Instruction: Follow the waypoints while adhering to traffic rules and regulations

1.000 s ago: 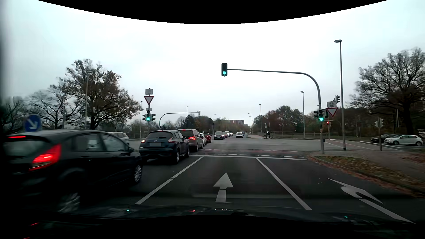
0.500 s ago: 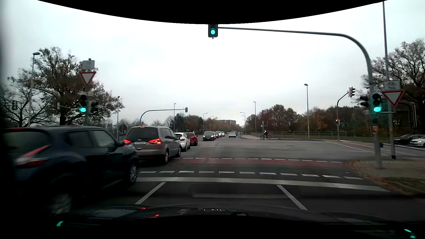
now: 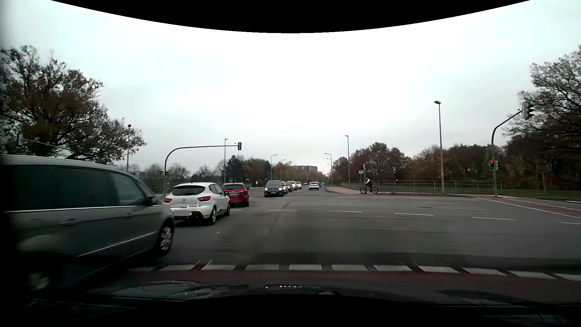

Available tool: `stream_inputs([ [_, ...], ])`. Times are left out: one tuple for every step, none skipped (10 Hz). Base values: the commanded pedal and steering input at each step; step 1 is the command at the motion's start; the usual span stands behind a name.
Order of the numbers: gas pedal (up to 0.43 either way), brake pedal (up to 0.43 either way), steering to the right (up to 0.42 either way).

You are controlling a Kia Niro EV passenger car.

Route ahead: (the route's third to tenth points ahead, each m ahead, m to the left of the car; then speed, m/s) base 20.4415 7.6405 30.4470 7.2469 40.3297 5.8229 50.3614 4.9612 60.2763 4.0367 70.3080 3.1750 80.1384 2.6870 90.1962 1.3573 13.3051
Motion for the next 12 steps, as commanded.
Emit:
stream_inputs([
  [0.169, 0.000, 0.009],
  [0.169, 0.000, 0.007],
  [0.157, 0.000, 0.006],
  [0.157, 0.000, 0.005],
  [0.157, 0.000, 0.005],
  [0.157, 0.000, 0.005],
  [0.157, 0.000, 0.005],
  [0.157, 0.000, 0.005],
  [0.157, 0.000, 0.006],
  [0.157, 0.000, 0.006],
  [0.157, 0.000, 0.006],
  [0.157, 0.000, 0.005],
])
